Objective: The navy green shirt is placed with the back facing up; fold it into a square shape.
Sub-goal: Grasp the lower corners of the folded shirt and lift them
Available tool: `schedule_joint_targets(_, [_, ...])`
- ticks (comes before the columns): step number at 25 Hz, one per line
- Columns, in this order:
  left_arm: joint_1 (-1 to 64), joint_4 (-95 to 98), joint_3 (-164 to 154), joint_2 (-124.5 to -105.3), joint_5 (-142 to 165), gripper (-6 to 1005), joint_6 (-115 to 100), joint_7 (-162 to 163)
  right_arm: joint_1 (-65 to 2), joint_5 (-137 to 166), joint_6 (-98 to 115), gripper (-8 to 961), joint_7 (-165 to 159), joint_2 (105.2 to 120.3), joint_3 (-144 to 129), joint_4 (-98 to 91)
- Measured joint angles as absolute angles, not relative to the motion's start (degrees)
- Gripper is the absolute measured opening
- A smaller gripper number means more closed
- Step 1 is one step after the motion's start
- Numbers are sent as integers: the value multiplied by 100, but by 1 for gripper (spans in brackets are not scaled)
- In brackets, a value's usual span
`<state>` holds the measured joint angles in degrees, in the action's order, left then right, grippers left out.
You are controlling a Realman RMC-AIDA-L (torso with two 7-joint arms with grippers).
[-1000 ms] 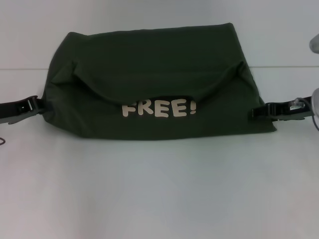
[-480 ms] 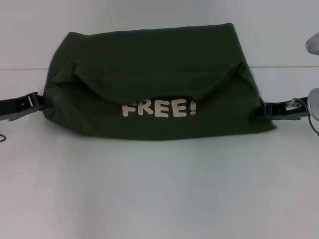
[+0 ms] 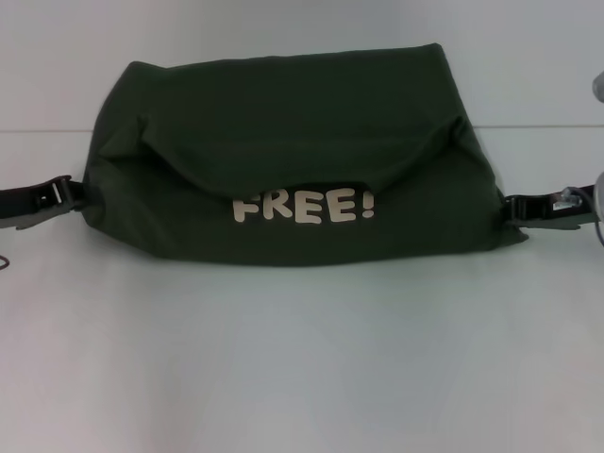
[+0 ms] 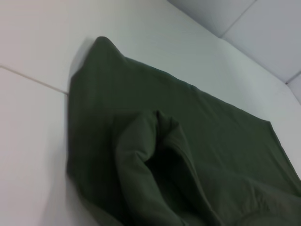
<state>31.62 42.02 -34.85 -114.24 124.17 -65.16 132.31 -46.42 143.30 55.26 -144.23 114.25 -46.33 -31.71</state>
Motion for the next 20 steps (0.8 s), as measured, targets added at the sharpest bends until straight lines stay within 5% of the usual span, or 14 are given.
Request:
schedule_joint_targets(4, [3128, 4201, -3476, -11257, 12445, 13, -6981, 13267, -4477, 14317, 6025, 23, -14420, 11353, -4462, -3450])
schedule_joint_targets(9, [3041, 4235, -3497, -10976, 12493, 13, -7992, 13339, -4189, 14310, 7073, 24, -14383, 11279, -4181, -3910])
schedule_joint_targets(20, [2540, 5058, -3501, -10962, 12981, 14, -10221, 13427, -3397, 14309, 9407, 23, -13999, 11241, -4017, -4574])
